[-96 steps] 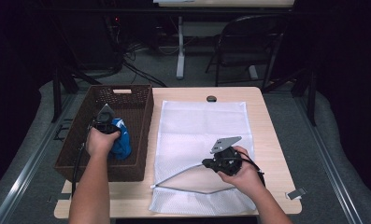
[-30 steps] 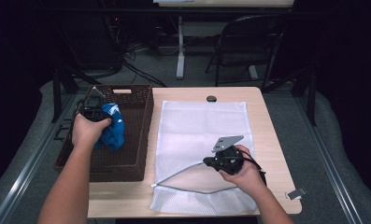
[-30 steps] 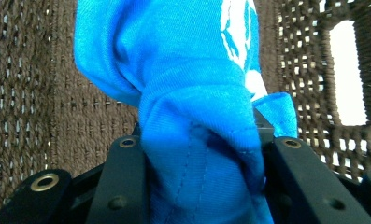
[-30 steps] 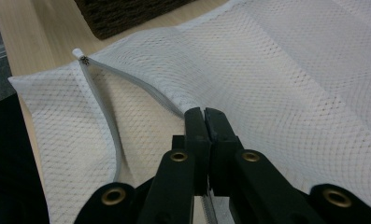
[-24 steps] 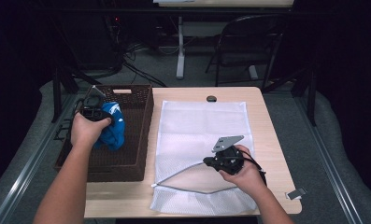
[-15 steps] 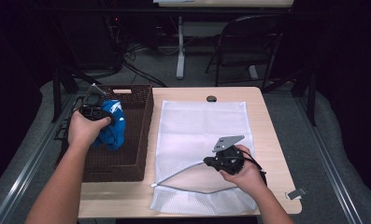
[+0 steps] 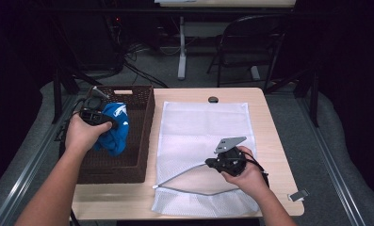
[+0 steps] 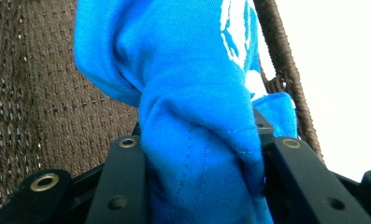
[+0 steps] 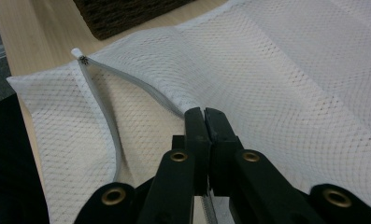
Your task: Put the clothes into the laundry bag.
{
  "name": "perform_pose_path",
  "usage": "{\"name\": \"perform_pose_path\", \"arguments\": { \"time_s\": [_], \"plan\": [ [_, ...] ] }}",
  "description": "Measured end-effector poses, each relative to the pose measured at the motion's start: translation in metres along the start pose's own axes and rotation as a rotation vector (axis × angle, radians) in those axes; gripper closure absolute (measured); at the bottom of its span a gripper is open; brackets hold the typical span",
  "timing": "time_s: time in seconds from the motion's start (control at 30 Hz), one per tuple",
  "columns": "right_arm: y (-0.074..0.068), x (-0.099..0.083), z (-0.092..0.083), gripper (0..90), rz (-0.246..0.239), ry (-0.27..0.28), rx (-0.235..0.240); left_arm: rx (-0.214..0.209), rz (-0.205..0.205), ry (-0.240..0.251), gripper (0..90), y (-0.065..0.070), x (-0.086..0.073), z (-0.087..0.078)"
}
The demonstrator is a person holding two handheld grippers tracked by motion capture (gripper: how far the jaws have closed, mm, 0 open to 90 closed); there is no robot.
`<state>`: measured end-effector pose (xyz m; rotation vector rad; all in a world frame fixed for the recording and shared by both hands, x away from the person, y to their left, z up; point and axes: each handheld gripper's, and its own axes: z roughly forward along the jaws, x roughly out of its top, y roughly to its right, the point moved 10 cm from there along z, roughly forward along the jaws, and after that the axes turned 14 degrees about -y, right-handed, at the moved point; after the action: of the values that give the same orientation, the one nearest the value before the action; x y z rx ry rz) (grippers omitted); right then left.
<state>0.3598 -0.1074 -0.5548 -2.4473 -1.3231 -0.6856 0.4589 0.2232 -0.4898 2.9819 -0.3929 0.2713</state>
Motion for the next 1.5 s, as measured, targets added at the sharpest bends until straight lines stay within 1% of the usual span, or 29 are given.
{"name": "perform_pose_path", "arguments": {
  "time_s": [0.07,0.23,0.3,0.5,0.67,0.73,0.8,0.97,1.17,1.4,1.5],
  "plan": [
    [0.000,0.000,0.000,88.9,0.001,0.000,-0.002,-0.010,0.010,0.000,62.7,0.002,-0.002,-0.003],
    [0.000,0.000,0.000,88.9,0.002,-0.002,-0.002,-0.008,0.035,-0.002,62.7,0.006,-0.008,-0.008],
    [0.000,0.000,0.000,88.9,-0.004,0.001,-0.004,-0.011,0.042,0.008,62.7,0.008,-0.009,-0.009],
    [0.000,0.000,0.000,88.9,-0.002,0.000,-0.004,-0.022,0.079,0.014,62.8,0.017,-0.015,-0.014],
    [0.000,0.000,-0.001,88.9,0.000,0.000,-0.003,-0.038,0.123,0.033,62.8,0.031,-0.022,-0.016],
    [0.000,0.000,-0.001,88.9,0.002,0.001,-0.003,-0.047,0.134,0.041,62.8,0.037,-0.024,-0.016],
    [0.000,0.000,-0.001,88.8,0.001,0.002,-0.003,-0.052,0.156,0.043,62.8,0.042,-0.027,-0.017],
    [0.000,0.000,-0.001,88.9,-0.007,0.002,-0.005,-0.069,0.181,0.067,62.8,0.054,-0.031,-0.020],
    [0.000,0.000,-0.001,88.9,0.002,0.002,-0.004,-0.083,0.228,0.095,62.8,0.069,-0.039,-0.023],
    [0.001,0.000,-0.002,88.9,0.001,0.006,-0.007,-0.091,0.268,0.109,62.8,0.080,-0.046,-0.025],
    [0.001,0.001,-0.003,88.9,-0.001,0.008,-0.008,-0.095,0.273,0.117,62.8,0.084,-0.049,-0.026]
  ]
}}
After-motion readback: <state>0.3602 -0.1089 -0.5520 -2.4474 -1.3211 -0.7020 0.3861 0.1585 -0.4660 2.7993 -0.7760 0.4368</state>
